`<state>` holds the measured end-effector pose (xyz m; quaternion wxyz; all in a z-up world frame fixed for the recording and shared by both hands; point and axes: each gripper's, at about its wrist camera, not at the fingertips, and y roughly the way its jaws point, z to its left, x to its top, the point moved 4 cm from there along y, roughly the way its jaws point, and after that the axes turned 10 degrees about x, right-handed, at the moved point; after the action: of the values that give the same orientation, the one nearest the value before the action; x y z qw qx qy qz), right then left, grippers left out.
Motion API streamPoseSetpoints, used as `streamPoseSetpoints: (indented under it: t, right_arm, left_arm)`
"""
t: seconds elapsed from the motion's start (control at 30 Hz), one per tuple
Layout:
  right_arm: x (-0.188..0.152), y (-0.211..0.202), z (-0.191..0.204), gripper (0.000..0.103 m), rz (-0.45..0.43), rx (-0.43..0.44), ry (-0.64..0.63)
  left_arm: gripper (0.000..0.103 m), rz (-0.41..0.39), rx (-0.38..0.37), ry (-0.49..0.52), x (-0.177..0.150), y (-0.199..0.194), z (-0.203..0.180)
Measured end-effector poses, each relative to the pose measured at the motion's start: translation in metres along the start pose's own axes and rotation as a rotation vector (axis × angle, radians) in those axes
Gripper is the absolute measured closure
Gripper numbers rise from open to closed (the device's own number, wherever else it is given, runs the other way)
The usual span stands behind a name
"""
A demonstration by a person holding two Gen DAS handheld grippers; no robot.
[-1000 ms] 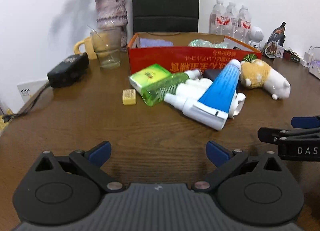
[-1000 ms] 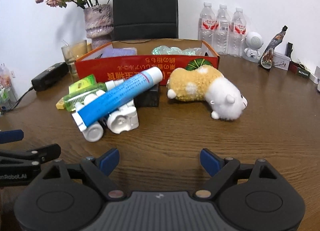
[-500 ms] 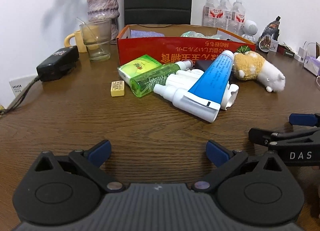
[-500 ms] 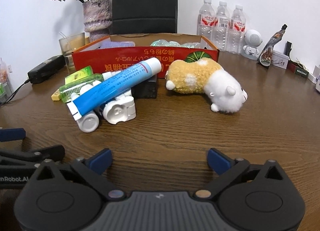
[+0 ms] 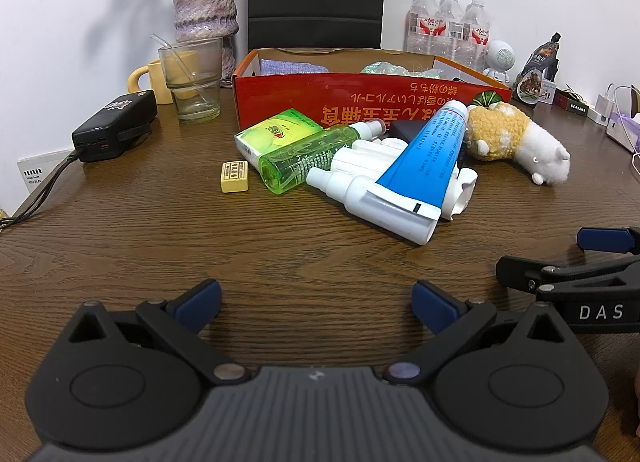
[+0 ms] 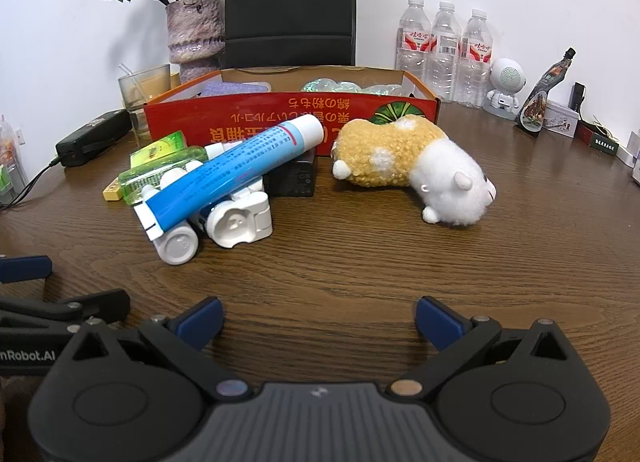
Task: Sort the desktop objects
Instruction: 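Move both tools back over the remaining desk items, then grasp the blue toothpaste tube with the left tool while the right tool grasps the plush toy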
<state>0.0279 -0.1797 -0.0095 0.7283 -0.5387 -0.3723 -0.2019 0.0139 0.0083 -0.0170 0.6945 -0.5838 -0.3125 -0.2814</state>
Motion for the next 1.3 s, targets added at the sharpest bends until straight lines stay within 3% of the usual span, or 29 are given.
streamPoseSetpoints:
  t: [0.17, 0.23, 0.3, 0.4, 0.47, 0.5, 0.6, 0.7, 0.73, 0.8, 0.83, 0.87, 1.03, 1.13, 1.3]
  right_arm:
    - [-0.001, -0.001, -0.001, 0.000, 0.002, 0.016, -0.010]
    - [0.000, -0.006, -0.004, 0.000, 0.030, 0.039, -0.028]
    - [0.008, -0.016, -0.013, 0.002, 0.011, 0.067, -0.030]
    - [0.037, -0.024, -0.037, 0.002, -0.067, -0.002, -0.052]
    - [0.057, -0.013, -0.057, 0.002, -0.075, -0.058, -0.081]
    - [0.065, -0.005, -0.068, 0.002, -0.059, -0.067, -0.078]
    - [0.073, 0.010, -0.082, 0.008, -0.025, -0.060, -0.055]
    - [0.072, 0.018, -0.087, 0.011, -0.009, -0.041, -0.031]
    - [0.072, 0.020, -0.088, 0.015, -0.003, -0.034, -0.023]
    - [0.071, 0.025, -0.091, 0.033, 0.008, -0.021, -0.008]
    - [0.071, 0.028, -0.092, 0.049, 0.013, -0.014, 0.000]
    - [0.071, 0.030, -0.093, 0.056, 0.018, -0.008, 0.008]
    - [0.069, 0.043, -0.100, 0.059, 0.046, 0.025, 0.048]
    - [0.041, 0.013, -0.086, 0.059, 0.026, 0.035, 0.070]
    - [0.021, -0.026, -0.068, 0.059, -0.008, 0.137, 0.143]
  left_arm:
    - [0.000, -0.032, -0.026, 0.026, 0.003, -0.004, -0.001]
    - [0.000, -0.151, -0.091, 0.017, 0.017, -0.021, -0.001]
    - [0.000, -0.223, -0.127, 0.014, 0.039, -0.030, -0.004]
    - [0.000, -0.181, -0.216, 0.070, 0.076, -0.012, -0.028]
    - [0.000, -0.138, -0.289, 0.119, 0.097, 0.009, -0.049]
    - [0.005, -0.120, -0.282, 0.143, 0.102, 0.017, -0.058]
    - [0.034, -0.074, -0.206, 0.212, 0.105, 0.041, -0.078]
    - [0.040, -0.064, -0.215, 0.231, 0.095, 0.047, -0.082]
    - [0.051, -0.076, -0.212, 0.234, 0.093, 0.046, -0.081]
    - [0.064, -0.088, -0.221, 0.227, 0.090, 0.043, -0.080]
    - [0.067, -0.082, -0.220, 0.221, 0.090, 0.039, -0.080]
    - [0.067, -0.081, -0.212, 0.221, 0.088, 0.037, -0.080]
    - [0.067, -0.068, -0.190, 0.174, 0.067, 0.011, -0.067]
    - [0.067, -0.070, -0.158, 0.131, 0.053, -0.009, -0.055]
    - [0.067, -0.046, -0.168, 0.025, 0.053, -0.025, -0.027]
